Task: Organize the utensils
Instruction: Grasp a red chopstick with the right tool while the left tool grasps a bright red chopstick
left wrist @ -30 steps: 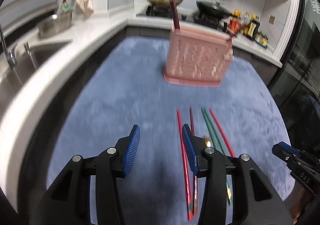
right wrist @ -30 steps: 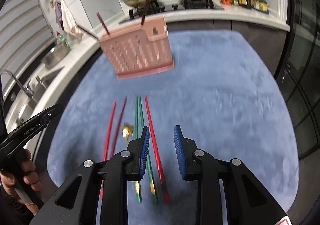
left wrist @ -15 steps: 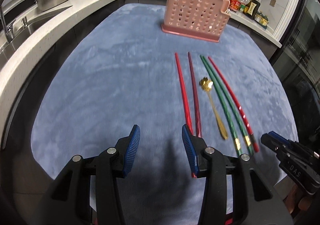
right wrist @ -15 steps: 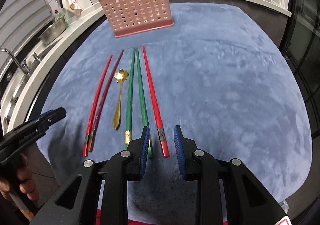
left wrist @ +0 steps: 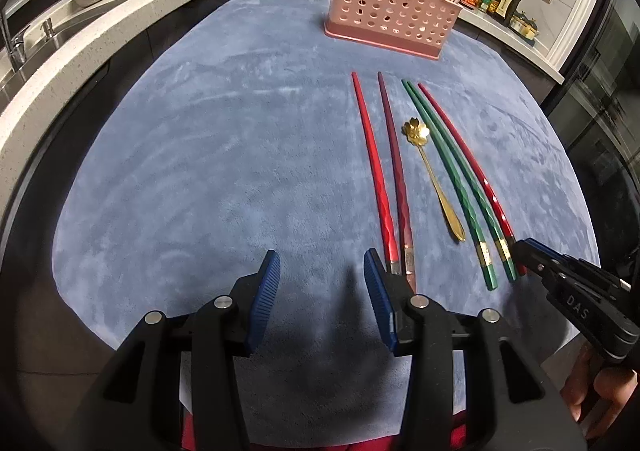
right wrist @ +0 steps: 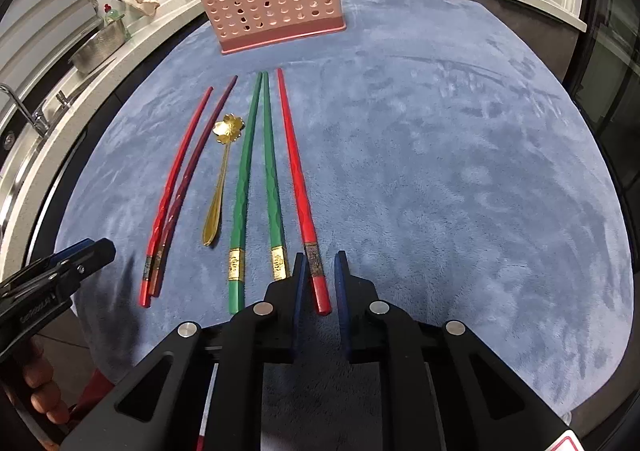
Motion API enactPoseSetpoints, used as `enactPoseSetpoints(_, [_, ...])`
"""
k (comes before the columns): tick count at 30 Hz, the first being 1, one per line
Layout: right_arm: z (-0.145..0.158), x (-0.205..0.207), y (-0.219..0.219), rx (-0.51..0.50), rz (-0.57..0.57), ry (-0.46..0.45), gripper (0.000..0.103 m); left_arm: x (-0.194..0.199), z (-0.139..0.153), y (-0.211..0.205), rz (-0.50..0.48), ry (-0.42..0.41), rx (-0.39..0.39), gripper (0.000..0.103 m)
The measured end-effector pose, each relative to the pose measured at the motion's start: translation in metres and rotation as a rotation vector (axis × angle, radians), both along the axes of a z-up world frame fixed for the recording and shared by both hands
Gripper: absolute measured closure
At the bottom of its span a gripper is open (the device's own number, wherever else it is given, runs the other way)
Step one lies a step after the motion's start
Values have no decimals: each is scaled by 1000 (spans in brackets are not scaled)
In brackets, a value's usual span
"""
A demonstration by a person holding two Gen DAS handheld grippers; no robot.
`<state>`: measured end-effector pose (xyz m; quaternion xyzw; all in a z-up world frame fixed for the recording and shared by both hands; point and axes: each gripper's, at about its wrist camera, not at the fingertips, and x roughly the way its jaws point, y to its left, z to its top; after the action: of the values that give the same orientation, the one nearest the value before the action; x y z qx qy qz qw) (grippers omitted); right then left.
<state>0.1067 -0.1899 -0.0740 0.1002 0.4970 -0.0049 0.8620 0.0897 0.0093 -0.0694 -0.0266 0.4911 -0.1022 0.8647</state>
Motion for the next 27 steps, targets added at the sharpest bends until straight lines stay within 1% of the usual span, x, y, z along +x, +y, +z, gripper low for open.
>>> enactPoseSetpoints(4, [-3, 2, 3, -9, 15, 0, 94, -2, 0, -5, -17, 4, -6, 61])
enactPoseSetpoints(5, [-3, 2, 3, -9, 17, -1, 94, -2, 0, -6, -20, 5, -9, 57])
enactPoseSetpoints(7, [-3, 2, 2, -7, 16, -2, 94, -4, 0, -8, -29, 5, -13, 54])
enactPoseSetpoints(13, [-3, 1, 4, -23, 14, -2, 95, -7, -5, -20, -64, 13, -7, 54])
enactPoseSetpoints(17, [-3, -1, 1, -9, 5, 1, 95, -6, -10, -25, -73, 23, -7, 54])
enactPoseSetpoints(21, [-3, -3, -1, 4, -1, 3, 95, -4, -17, -27, -67, 35, 2, 54])
enactPoseSetpoints(27, [-4, -3, -1, 15, -5, 4, 95, -1, -19, -28, -57, 26, 14, 54])
